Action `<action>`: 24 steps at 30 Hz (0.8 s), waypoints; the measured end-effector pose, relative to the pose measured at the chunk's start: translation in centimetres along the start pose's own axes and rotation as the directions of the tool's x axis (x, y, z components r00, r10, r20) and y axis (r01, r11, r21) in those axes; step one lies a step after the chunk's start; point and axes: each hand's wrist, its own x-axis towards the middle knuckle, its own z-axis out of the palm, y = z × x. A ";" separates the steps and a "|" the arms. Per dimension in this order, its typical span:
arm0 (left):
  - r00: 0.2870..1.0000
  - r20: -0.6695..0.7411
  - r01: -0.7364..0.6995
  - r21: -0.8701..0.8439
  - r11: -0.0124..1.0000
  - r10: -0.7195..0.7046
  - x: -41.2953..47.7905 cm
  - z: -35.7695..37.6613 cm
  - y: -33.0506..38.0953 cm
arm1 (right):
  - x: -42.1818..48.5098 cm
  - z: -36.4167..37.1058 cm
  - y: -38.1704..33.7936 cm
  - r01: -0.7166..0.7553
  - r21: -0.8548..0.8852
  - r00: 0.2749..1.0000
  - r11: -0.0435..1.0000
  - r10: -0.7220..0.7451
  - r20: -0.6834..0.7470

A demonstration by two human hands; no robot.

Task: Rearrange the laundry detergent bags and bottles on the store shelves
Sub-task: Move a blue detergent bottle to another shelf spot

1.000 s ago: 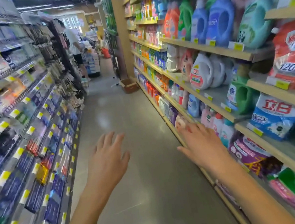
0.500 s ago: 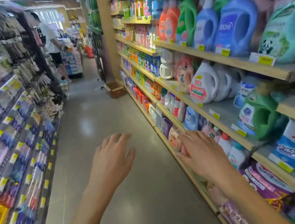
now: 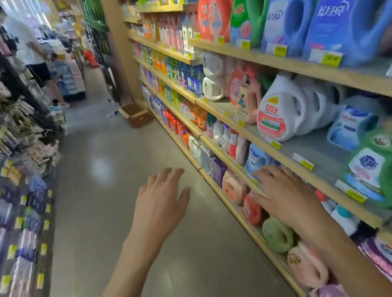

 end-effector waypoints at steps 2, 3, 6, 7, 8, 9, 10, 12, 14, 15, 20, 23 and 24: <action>1.000 0.020 -0.024 0.006 1.000 0.024 3.4 1.3 0.0 | 2.7 1.0 1.1 -0.015 -0.008 1.000 1.000 0.015 -0.001; 0.999 0.030 -0.035 0.004 0.999 0.035 5.2 1.9 0.1 | 4.1 1.4 1.6 -0.028 -0.012 1.000 1.000 0.028 0.000; 0.996 0.053 -0.076 -0.001 0.997 0.076 10.8 3.9 0.7 | 8.3 2.6 3.4 -0.071 0.004 0.997 0.997 0.071 0.008; 0.994 0.060 -0.090 -0.009 0.996 0.091 12.6 4.5 0.9 | 9.5 2.9 4.0 -0.083 0.006 0.997 0.997 0.082 0.013; 0.992 0.073 -0.106 -0.019 0.994 0.107 14.4 5.3 1.2 | 10.7 3.4 4.6 -0.093 0.001 0.995 0.996 0.093 0.021; 0.988 0.090 -0.120 -0.031 0.992 0.122 16.0 6.0 1.4 | 11.9 4.0 5.2 -0.104 -0.007 0.994 0.995 0.105 0.028; 0.985 0.104 -0.135 -0.042 0.990 0.138 17.6 6.9 1.7 | 13.1 4.7 5.8 -0.116 -0.014 0.993 0.993 0.116 0.038; 0.979 0.120 -0.157 -0.047 0.986 0.162 20.6 8.9 2.1 | 15.5 6.3 7.1 -0.134 -0.025 0.989 0.991 0.136 0.065; 0.971 0.155 -0.181 -0.029 0.983 0.183 23.3 10.9 2.3 | 17.4 7.7 8.2 -0.146 -0.028 0.983 0.989 0.148 0.106; 0.962 0.188 -0.197 -0.021 0.980 0.197 24.4 11.9 2.5 | 18.1 8.2 8.5 -0.156 -0.028 0.979 0.987 0.159 0.128; 0.921 0.265 -0.287 -0.028 0.957 0.284 28.7 16.0 3.0 | 20.9 10.3 9.8 -0.198 -0.010 0.963 0.980 0.197 0.185; 0.896 0.314 -0.308 -0.073 0.949 0.315 31.4 18.2 2.8 | 22.9 11.3 9.9 -0.227 -0.036 0.946 0.973 0.229 0.231; 0.889 0.324 -0.312 -0.092 0.945 0.325 32.4 18.9 2.7 | 23.7 11.6 9.8 -0.251 -0.031 0.938 0.968 0.251 0.240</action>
